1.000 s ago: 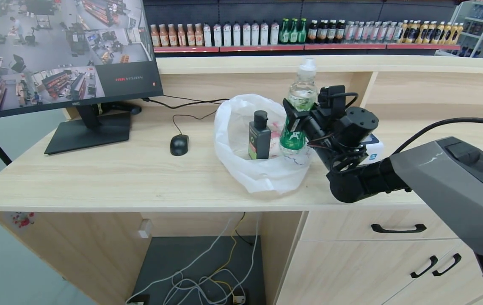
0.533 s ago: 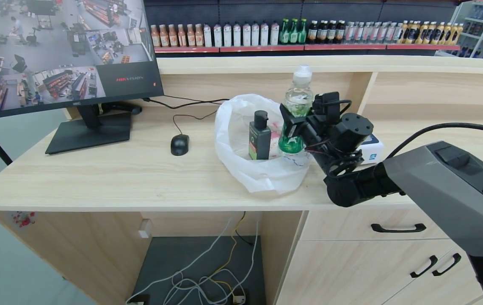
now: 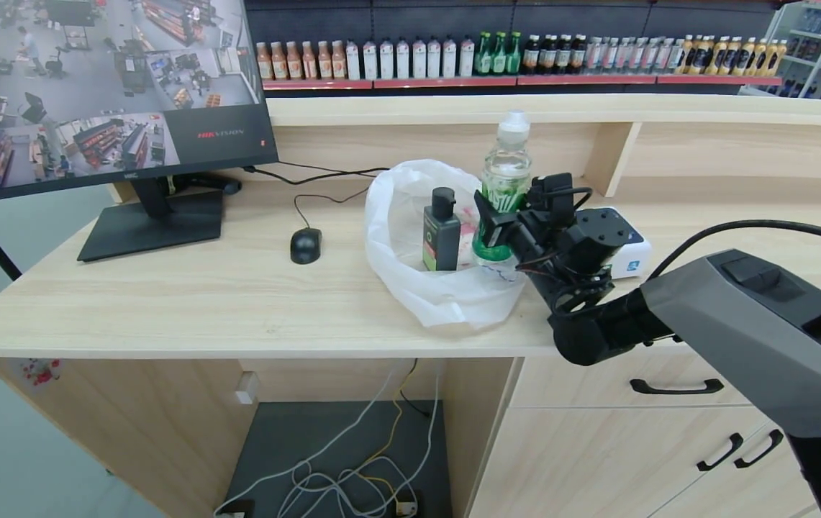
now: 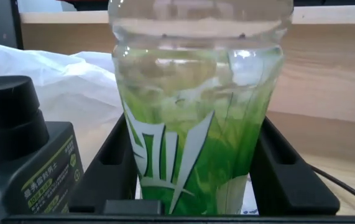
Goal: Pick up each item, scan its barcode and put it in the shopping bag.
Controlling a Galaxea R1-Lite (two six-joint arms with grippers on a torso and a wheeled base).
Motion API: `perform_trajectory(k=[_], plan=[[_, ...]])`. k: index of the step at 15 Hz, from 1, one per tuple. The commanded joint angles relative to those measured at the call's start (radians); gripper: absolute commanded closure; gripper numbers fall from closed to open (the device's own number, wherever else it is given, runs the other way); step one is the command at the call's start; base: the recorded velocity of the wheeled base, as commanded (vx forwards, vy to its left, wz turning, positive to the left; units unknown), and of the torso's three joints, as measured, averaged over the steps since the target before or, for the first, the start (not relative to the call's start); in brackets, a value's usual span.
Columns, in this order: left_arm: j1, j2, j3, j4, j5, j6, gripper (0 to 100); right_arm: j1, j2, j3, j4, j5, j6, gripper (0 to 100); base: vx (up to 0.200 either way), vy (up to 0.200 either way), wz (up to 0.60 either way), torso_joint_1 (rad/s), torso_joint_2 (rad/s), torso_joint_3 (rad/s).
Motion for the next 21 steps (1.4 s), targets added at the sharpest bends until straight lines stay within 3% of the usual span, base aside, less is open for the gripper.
perform_trajectory(k=[1, 8, 9, 17, 21], plan=[[0.0, 0.0, 0.0, 0.0, 0.001, -0.001, 0, 0.0, 0.005, 0.011, 0.0, 0.0, 0.0, 100, 0.0, 0.0, 0.0, 0.0, 0.0, 0.0], [0.0, 0.0, -0.002, 0.0, 0.001, -0.001, 0, -0.003, 0.001, 0.011, 0.002, 0.002, 0.006, 100, 0.0, 0.0, 0.0, 0.0, 0.0, 0.0], [0.0, 0.0, 0.0, 0.0, 0.001, 0.001, 0, -0.003, -0.001, 0.011, 0.002, 0.0, 0.006, 0, 0.0, 0.0, 0.0, 0.0, 0.0, 0.0], [0.0, 0.0, 0.0, 0.0, 0.001, 0.001, 0, -0.004, -0.047, 0.016, -0.012, 0.0, 0.009, 0, 0.0, 0.0, 0.0, 0.0, 0.0, 0.0], [0.0, 0.0, 0.0, 0.0, 0.001, -0.001, 0, -0.003, -0.154, 0.186, -0.074, -0.004, 0.008, 0, 0.0, 0.0, 0.0, 0.0, 0.0, 0.0]])
